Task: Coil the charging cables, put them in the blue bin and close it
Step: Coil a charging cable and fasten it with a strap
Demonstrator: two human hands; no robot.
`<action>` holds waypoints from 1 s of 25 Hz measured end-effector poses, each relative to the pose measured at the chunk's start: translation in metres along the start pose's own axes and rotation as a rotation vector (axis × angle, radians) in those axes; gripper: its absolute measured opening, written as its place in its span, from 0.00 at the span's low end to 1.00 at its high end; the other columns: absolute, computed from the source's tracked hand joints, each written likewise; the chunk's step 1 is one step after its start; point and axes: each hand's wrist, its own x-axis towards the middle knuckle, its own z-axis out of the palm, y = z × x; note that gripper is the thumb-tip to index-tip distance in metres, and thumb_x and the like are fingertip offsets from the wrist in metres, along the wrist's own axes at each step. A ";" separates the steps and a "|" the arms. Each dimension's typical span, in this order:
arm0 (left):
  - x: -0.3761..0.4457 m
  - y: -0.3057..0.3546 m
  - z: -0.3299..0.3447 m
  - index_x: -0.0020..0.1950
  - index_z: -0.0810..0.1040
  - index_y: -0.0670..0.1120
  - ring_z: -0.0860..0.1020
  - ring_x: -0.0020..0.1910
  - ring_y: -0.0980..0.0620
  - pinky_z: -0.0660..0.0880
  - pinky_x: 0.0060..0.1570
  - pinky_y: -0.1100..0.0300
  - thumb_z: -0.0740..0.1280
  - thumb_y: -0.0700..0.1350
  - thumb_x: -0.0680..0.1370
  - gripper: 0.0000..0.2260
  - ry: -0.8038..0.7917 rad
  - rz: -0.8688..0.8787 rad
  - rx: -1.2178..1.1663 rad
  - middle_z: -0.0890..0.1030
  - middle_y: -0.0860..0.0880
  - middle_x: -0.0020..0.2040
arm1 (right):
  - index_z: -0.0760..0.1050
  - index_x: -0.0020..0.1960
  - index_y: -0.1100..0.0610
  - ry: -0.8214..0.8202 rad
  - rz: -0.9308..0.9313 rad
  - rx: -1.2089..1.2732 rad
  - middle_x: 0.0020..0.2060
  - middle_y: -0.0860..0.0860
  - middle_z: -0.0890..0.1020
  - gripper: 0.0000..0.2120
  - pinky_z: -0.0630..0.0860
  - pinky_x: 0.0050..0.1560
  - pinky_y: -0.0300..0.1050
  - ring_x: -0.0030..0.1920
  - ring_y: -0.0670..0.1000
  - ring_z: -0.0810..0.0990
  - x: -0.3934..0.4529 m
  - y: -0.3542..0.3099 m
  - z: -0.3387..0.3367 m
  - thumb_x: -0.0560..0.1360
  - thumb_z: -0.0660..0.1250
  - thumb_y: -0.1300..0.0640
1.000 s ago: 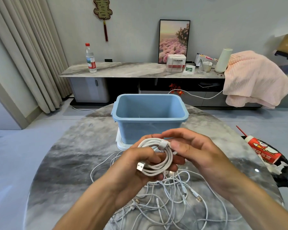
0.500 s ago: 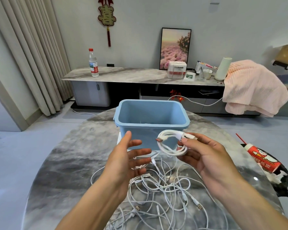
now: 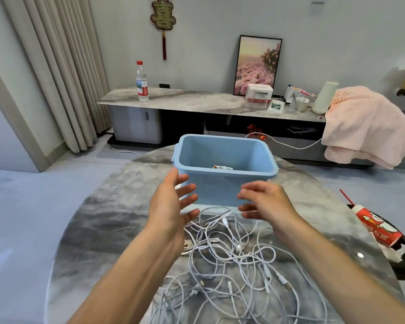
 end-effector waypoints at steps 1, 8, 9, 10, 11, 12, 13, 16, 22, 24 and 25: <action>0.001 0.002 0.000 0.53 0.78 0.47 0.79 0.48 0.48 0.73 0.41 0.54 0.59 0.56 0.81 0.14 -0.001 0.012 -0.016 0.82 0.46 0.50 | 0.78 0.49 0.60 -0.042 0.007 -0.093 0.40 0.57 0.83 0.04 0.78 0.31 0.45 0.31 0.54 0.79 -0.006 0.021 -0.002 0.76 0.68 0.66; 0.005 0.020 -0.010 0.50 0.77 0.47 0.78 0.47 0.48 0.73 0.44 0.54 0.56 0.55 0.82 0.15 0.067 0.042 -0.138 0.81 0.46 0.50 | 0.79 0.51 0.49 0.056 -0.297 -1.018 0.47 0.48 0.85 0.08 0.79 0.51 0.50 0.50 0.54 0.82 0.027 0.069 -0.009 0.74 0.65 0.56; 0.009 0.029 -0.016 0.50 0.77 0.47 0.78 0.47 0.47 0.73 0.44 0.54 0.56 0.55 0.82 0.15 0.095 0.064 -0.180 0.81 0.45 0.50 | 0.79 0.52 0.49 0.051 -0.340 -1.017 0.47 0.47 0.85 0.09 0.78 0.51 0.50 0.50 0.54 0.81 0.027 0.068 -0.004 0.74 0.65 0.55; 0.012 0.038 -0.022 0.51 0.77 0.47 0.78 0.47 0.47 0.73 0.45 0.54 0.55 0.54 0.83 0.15 0.121 0.092 -0.216 0.80 0.45 0.50 | 0.79 0.53 0.49 0.020 -0.407 -1.009 0.48 0.47 0.85 0.09 0.78 0.51 0.50 0.51 0.54 0.81 0.024 0.066 0.005 0.75 0.65 0.55; 0.014 0.045 -0.026 0.51 0.76 0.47 0.78 0.48 0.47 0.73 0.46 0.54 0.55 0.54 0.83 0.15 0.143 0.114 -0.240 0.80 0.46 0.50 | 0.78 0.55 0.49 -0.039 -0.498 -0.999 0.49 0.47 0.85 0.09 0.77 0.52 0.49 0.52 0.54 0.81 0.019 0.065 0.018 0.76 0.65 0.55; 0.015 0.048 -0.030 0.51 0.76 0.47 0.78 0.48 0.47 0.73 0.46 0.54 0.56 0.54 0.82 0.14 0.157 0.122 -0.248 0.80 0.46 0.50 | 0.77 0.57 0.49 -0.113 -0.585 -0.993 0.51 0.47 0.84 0.10 0.76 0.53 0.49 0.54 0.54 0.80 0.016 0.066 0.036 0.77 0.64 0.54; 0.015 0.048 -0.030 0.52 0.76 0.47 0.78 0.48 0.47 0.73 0.46 0.54 0.56 0.54 0.82 0.14 0.156 0.114 -0.245 0.80 0.46 0.50 | 0.75 0.60 0.49 -0.180 -0.631 -1.011 0.55 0.48 0.83 0.12 0.75 0.55 0.49 0.56 0.55 0.79 0.015 0.066 0.055 0.78 0.63 0.54; 0.012 0.038 -0.026 0.50 0.77 0.47 0.77 0.47 0.47 0.73 0.44 0.54 0.57 0.53 0.82 0.13 0.106 0.061 -0.200 0.80 0.45 0.50 | 0.69 0.66 0.52 -0.250 -0.566 -1.180 0.60 0.53 0.79 0.17 0.75 0.56 0.53 0.60 0.58 0.76 0.022 0.073 0.102 0.77 0.63 0.58; 0.011 0.037 -0.022 0.48 0.78 0.46 0.77 0.44 0.48 0.73 0.44 0.55 0.59 0.52 0.81 0.12 0.077 0.053 -0.209 0.80 0.46 0.47 | 0.68 0.60 0.54 -0.056 -0.576 -1.204 0.55 0.52 0.75 0.19 0.76 0.49 0.51 0.54 0.57 0.76 0.035 0.090 0.097 0.72 0.64 0.68; 0.009 0.035 -0.020 0.47 0.78 0.47 0.78 0.43 0.49 0.73 0.43 0.55 0.59 0.52 0.81 0.12 0.059 0.048 -0.195 0.81 0.46 0.46 | 0.71 0.57 0.54 -0.005 -0.573 -1.233 0.53 0.51 0.79 0.14 0.74 0.48 0.48 0.52 0.55 0.77 0.035 0.096 0.089 0.74 0.64 0.67; 0.008 0.035 -0.020 0.47 0.78 0.47 0.78 0.43 0.49 0.73 0.43 0.55 0.59 0.52 0.81 0.12 0.049 0.045 -0.190 0.81 0.46 0.45 | 0.74 0.55 0.54 -0.004 -0.578 -1.259 0.51 0.51 0.80 0.11 0.73 0.49 0.46 0.52 0.54 0.77 0.035 0.099 0.086 0.76 0.64 0.66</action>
